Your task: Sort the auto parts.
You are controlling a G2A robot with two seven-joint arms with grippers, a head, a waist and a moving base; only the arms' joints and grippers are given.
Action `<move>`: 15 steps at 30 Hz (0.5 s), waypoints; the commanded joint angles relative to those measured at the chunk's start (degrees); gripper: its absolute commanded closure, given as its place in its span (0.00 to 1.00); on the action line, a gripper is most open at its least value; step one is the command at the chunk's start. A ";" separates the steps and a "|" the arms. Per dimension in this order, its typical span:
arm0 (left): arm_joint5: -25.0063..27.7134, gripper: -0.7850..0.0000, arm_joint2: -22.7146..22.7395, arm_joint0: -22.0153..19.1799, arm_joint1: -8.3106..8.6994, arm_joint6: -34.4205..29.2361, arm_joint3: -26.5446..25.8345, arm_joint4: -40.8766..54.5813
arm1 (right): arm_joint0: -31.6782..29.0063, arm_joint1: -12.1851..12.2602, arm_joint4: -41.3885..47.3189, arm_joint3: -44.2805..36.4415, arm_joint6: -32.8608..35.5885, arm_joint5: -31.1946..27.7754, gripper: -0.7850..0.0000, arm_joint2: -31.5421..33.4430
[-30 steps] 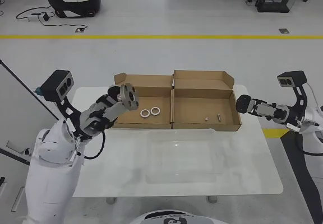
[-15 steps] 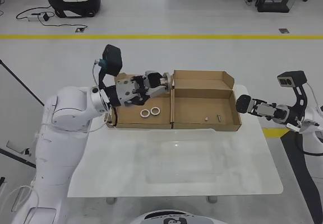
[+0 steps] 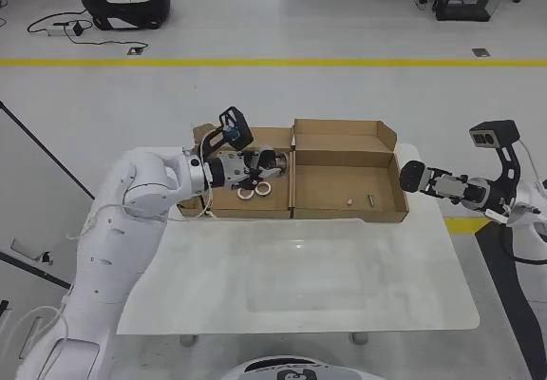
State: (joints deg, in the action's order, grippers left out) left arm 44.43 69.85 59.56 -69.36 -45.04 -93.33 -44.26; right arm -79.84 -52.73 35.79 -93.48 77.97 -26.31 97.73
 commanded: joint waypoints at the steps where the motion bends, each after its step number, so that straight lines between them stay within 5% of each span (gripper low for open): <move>1: -1.45 1.00 -1.65 -1.52 -0.24 1.92 2.62 -4.11 | 0.00 0.00 0.00 0.00 0.00 0.00 0.00 0.00; 15: -3.65 1.00 -8.64 -10.29 -0.68 -0.01 16.78 -20.03 | 0.00 0.00 0.00 0.00 0.00 0.00 0.00 0.00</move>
State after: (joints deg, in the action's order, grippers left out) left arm 40.80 61.27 49.58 -70.08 -44.35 -77.22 -64.02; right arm -79.84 -52.73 35.79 -93.48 77.97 -26.31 97.73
